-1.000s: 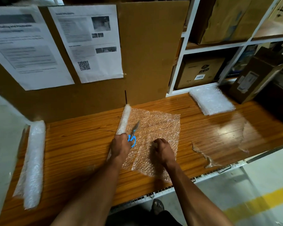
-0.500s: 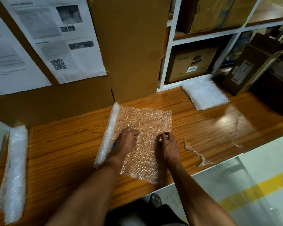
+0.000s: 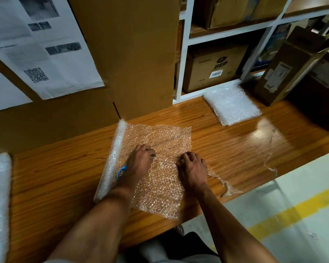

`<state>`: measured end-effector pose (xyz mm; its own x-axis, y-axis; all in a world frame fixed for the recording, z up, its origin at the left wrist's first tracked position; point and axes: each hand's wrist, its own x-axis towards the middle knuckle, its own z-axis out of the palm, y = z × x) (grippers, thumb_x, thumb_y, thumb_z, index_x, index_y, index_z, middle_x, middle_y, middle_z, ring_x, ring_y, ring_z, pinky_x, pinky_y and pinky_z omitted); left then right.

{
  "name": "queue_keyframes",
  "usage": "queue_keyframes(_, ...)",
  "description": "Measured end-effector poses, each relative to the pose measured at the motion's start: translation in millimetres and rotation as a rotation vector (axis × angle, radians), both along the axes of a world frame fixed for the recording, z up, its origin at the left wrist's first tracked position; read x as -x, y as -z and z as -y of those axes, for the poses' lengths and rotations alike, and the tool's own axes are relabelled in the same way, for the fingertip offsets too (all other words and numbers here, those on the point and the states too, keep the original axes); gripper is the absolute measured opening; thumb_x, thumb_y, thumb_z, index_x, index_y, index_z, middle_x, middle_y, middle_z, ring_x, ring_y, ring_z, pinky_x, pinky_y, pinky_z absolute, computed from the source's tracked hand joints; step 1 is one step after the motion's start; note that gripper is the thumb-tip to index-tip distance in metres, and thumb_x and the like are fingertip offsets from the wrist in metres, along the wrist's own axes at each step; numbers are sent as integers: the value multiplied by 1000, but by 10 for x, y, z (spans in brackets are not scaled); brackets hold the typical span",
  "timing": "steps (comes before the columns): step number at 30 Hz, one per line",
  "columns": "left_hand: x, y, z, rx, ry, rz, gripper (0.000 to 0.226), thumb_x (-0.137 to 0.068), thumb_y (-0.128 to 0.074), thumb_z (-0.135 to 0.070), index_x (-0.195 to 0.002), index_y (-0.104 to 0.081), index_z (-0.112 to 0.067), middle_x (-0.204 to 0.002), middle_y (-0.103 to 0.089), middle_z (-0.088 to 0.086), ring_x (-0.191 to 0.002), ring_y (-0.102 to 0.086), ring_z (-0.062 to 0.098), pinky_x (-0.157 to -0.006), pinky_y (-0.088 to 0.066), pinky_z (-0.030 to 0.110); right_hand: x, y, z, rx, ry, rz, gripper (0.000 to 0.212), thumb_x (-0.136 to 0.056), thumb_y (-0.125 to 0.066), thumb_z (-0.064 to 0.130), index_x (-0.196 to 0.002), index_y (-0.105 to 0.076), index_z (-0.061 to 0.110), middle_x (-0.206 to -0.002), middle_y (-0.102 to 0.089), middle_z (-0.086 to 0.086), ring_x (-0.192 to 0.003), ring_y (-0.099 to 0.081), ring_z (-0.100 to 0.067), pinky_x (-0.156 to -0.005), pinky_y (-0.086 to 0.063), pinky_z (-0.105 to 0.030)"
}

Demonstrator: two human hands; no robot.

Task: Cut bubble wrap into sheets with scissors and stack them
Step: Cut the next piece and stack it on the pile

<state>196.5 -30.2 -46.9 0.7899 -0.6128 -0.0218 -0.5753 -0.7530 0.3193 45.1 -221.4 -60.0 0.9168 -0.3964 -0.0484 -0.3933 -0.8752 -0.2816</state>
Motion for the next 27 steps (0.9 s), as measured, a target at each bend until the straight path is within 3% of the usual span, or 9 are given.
queue_keyframes(3, 6, 6, 6, 2, -20, -6, 18, -92, -75, -23, -105, -74, -35, -129, -63, -8, -117, -50, 15, -95, -49, 35, 46, 22, -2, 33, -20, 61, 42, -106, -37, 59, -131, -53, 30, -142, -52, 1, -122, -50, -21, -103, -44, -42)
queue_keyframes(7, 13, -8, 14, 7, -40, -27, 18, -88, -78, -20, -93, -75, -37, -123, -62, -9, -114, -49, 14, -95, -50, 36, 41, -34, 2, -23, -32, -3, 38, -105, -56, 45, -137, -55, 25, -151, -47, -3, -132, -46, -25, -113, -38, -45)
queue_keyframes(11, 63, -1, -6, -21, -43, -53, 16, -89, -76, -23, -92, -74, -39, -126, -60, -10, -115, -47, 15, -99, -49, 42, 55, -71, 23, -37, -35, -127, 64, -94, -74, 32, -151, -44, 21, -164, -31, -5, -145, -34, -27, -123, -29, -46)
queue_keyframes(16, 146, -93, -93, 175, -76, -183, 24, -93, -73, -20, -91, -64, -42, -105, -69, -12, -100, -60, 13, -78, -51, 30, 136, -10, 31, -78, -15, -41, 50, -95, -71, 34, -138, -48, 24, -137, -54, -5, -120, -49, -23, -103, -43, -39)
queue_keyframes(19, 198, -233, -140, 266, -59, -287, 31, -94, -72, -9, -102, -63, -38, -103, -68, -13, -89, -65, 4, -63, -44, 12, 198, -154, -19, -351, 85, 137, 20, -107, -53, 35, -123, -60, 26, -118, -59, -4, -105, -56, -24, -83, -50, -38)
queue_keyframes(21, 243, -359, -190, 315, -68, -340, 35, -95, -69, -5, -112, -65, -35, -103, -66, -14, -88, -65, 3, -59, -46, 13, 226, -326, -105, -584, 149, 250, 23, -111, -43, 41, -112, -64, 34, -110, -61, -1, -99, -61, -21, -70, -53, -30)
queue_keyframes(23, 275, -443, -260, 366, -53, -366, 44, -94, -67, 0, -115, -65, -38, -107, -67, -10, -89, -66, 6, -59, -48, 14, 248, -394, -150, -616, 130, 329, 21, -112, -43, 29, -113, -64, 34, -104, -64, 1, -91, -65, -17, -62, -53, -18)
queue_keyframes(25, 325, -551, -328, 429, -55, -436, 49, -91, -66, 6, -118, -67, -36, -109, -67, -8, -91, -66, 9, -60, -51, 15, 283, -427, -170, -553, 90, 356, 22, -109, -50, 15, -124, -63, 25, -106, -65, 2, -88, -65, -13, -65, -52, -14)
queue_keyframes(27, 367, -649, -397, 479, -80, -472, 45, -91, -68, 4, -119, -68, -30, -108, -67, -10, -96, -65, 10, -66, -53, 19, 299, -429, -176, -465, 63, 414, 24, -106, -57, 16, -128, -65, 19, -112, -68, -1, -93, -66, -13, -76, -53, -23)
